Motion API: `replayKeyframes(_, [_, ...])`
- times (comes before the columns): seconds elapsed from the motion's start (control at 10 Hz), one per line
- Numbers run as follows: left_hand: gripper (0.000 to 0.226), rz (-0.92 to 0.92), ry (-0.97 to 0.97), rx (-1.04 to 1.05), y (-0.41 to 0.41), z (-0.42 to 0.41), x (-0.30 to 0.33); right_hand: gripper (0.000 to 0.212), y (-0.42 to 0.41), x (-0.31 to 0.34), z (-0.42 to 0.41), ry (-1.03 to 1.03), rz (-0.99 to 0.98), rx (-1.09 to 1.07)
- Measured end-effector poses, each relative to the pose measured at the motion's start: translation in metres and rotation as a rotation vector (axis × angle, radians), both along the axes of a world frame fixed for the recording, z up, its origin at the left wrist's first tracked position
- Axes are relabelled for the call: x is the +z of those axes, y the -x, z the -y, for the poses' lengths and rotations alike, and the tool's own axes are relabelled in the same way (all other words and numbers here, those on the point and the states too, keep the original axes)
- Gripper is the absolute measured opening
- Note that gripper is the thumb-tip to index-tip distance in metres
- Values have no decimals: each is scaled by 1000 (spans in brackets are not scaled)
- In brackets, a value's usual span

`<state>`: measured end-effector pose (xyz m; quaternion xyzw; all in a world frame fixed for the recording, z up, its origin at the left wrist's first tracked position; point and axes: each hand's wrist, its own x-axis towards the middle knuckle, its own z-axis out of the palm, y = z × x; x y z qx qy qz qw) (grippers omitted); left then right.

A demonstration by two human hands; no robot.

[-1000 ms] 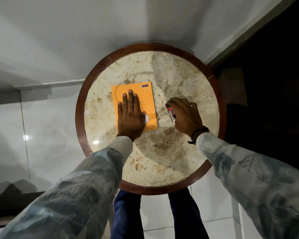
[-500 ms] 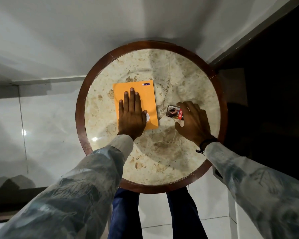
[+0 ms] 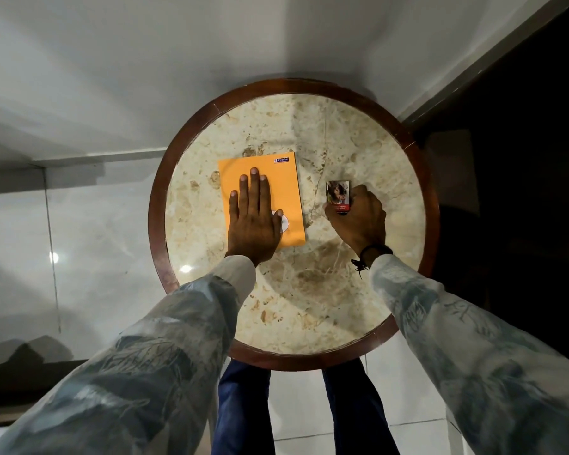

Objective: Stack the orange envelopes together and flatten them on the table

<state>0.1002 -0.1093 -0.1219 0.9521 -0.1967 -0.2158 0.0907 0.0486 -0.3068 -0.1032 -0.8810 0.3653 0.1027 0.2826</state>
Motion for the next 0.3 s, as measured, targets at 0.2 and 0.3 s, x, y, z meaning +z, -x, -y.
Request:
replayKeyframes(0.2, [72,-19,-21,-7,-1,1,8,55,2,11,1,-35,2,-37])
replayKeyframes(0.3, [70,-24,0,29,-2,1,24,54,0,50,14,-106,142,-163])
